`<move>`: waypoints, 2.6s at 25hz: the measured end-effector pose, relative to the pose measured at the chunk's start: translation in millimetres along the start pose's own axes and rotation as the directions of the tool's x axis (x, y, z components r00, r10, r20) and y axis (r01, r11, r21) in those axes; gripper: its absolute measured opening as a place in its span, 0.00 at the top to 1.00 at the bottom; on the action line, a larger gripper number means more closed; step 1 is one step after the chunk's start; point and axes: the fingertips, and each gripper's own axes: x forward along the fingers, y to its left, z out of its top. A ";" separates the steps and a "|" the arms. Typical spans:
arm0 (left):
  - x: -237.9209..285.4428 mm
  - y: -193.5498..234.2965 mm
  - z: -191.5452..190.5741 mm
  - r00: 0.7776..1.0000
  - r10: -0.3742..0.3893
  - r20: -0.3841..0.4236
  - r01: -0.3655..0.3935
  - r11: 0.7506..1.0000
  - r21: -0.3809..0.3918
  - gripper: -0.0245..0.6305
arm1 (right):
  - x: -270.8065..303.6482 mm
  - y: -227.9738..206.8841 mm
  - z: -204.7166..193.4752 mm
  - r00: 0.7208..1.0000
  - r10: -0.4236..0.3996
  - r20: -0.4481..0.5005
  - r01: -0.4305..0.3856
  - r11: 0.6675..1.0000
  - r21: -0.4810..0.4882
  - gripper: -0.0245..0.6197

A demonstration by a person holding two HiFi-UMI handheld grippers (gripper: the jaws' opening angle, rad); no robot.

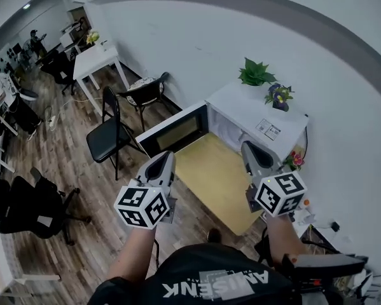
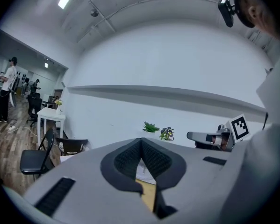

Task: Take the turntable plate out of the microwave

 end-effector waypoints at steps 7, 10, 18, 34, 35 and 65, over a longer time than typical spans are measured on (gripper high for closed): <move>67.4 -16.9 -2.0 0.998 -0.055 -0.022 0.056 0.998 0.034 0.96 | 12.4 -51.7 0.6 1.000 -0.019 -0.008 0.019 1.000 -0.011 0.95; 84.9 -15.8 -3.2 0.997 -0.066 -0.029 0.067 0.997 0.039 0.96 | 17.1 -64.6 1.4 0.999 -0.035 0.004 0.035 0.999 0.001 0.95; 137.4 0.5 2.6 0.988 -0.146 -0.038 0.147 0.989 0.021 0.96 | 38.6 -87.3 4.3 0.995 -0.104 0.000 0.104 0.995 -0.004 0.95; 223.2 42.9 16.4 0.872 -0.477 -0.105 0.484 0.873 0.053 0.96 | 94.5 -84.9 11.2 0.910 -0.413 0.044 0.414 0.910 -0.020 0.92; 226.9 44.0 15.0 0.862 -0.494 -0.110 0.501 0.864 0.051 0.96 | 95.8 -85.6 10.0 0.902 -0.429 0.044 0.430 0.903 -0.018 0.92; 269.3 42.5 -98.7 0.745 -0.595 -0.300 0.577 0.802 -0.156 0.59 | 88.4 -134.6 -111.8 0.833 -0.546 -0.088 0.550 0.800 0.241 0.56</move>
